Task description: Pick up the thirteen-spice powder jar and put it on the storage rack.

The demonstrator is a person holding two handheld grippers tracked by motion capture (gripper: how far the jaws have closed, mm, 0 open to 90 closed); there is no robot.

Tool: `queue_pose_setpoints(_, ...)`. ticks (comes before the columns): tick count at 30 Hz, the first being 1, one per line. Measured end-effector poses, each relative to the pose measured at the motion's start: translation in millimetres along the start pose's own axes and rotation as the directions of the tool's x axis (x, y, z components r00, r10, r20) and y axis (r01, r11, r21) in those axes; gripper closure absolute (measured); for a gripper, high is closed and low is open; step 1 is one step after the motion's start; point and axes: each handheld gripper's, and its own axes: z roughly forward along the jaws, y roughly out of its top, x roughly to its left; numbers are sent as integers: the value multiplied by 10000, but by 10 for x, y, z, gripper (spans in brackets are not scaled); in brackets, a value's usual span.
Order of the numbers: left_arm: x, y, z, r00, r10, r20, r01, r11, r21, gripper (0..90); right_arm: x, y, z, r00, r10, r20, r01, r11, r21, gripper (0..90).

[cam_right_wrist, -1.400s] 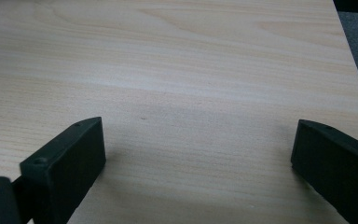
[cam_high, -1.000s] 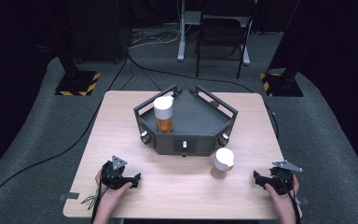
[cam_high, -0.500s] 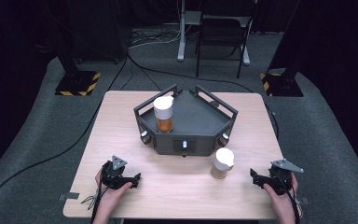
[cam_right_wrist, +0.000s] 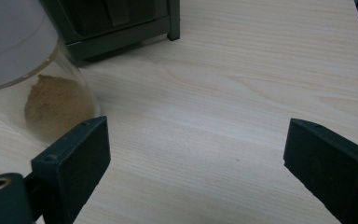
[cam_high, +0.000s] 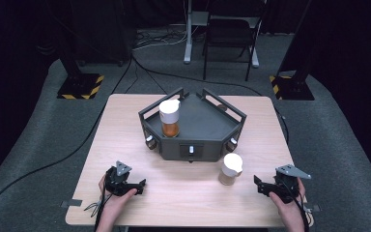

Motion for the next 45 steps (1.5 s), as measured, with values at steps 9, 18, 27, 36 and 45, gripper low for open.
queue_pose_setpoints(9,1,1,0,10000,0,2,0,10000,1,24,61,37,-23,9995,-199,-256,199,9998,-5,64)
queue_pose_setpoints(18,1,0,0,10000,-2,3,2,10000,-1,24,149,68,-68,9977,-470,-486,462,9988,-170,65)
queue_pose_setpoints(27,1,0,0,10000,0,3,0,10000,1,24,226,96,-105,9935,-666,-919,634,9973,-376,65)
queue_pose_setpoints(36,1,1,1,10000,-1,4,1,10000,0,24,293,105,-103,9880,-813,-1310,750,9958,-524,66)
queue_pose_setpoints(45,5,2,3,10000,9,18,-9,10000,1,23,400,122,-62,9854,-941,-1420,866,9946,-578,69)
